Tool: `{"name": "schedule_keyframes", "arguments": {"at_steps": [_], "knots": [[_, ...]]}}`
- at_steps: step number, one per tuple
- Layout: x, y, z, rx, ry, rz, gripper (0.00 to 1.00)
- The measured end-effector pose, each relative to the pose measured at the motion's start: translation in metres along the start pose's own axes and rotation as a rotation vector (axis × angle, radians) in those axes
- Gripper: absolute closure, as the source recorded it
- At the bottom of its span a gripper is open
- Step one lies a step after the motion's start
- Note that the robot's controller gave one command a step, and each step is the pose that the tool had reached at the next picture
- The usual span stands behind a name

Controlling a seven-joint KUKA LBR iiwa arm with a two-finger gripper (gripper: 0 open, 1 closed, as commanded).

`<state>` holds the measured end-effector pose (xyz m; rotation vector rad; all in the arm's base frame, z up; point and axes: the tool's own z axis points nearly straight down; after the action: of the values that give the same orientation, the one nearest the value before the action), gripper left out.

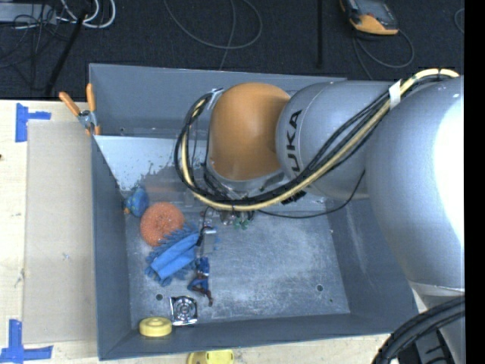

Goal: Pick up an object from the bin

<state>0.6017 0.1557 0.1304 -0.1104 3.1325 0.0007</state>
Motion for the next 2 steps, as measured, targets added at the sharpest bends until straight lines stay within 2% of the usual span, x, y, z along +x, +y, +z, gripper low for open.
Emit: {"name": "schedule_keyframes", "arguments": {"at_steps": [1,2], "knots": [[0.0013,0.0321,0.0549,-0.002,-0.001,-0.034,1.0],[0.0012,0.0319,0.0548,-0.002,-0.001,-0.033,1.0]]}}
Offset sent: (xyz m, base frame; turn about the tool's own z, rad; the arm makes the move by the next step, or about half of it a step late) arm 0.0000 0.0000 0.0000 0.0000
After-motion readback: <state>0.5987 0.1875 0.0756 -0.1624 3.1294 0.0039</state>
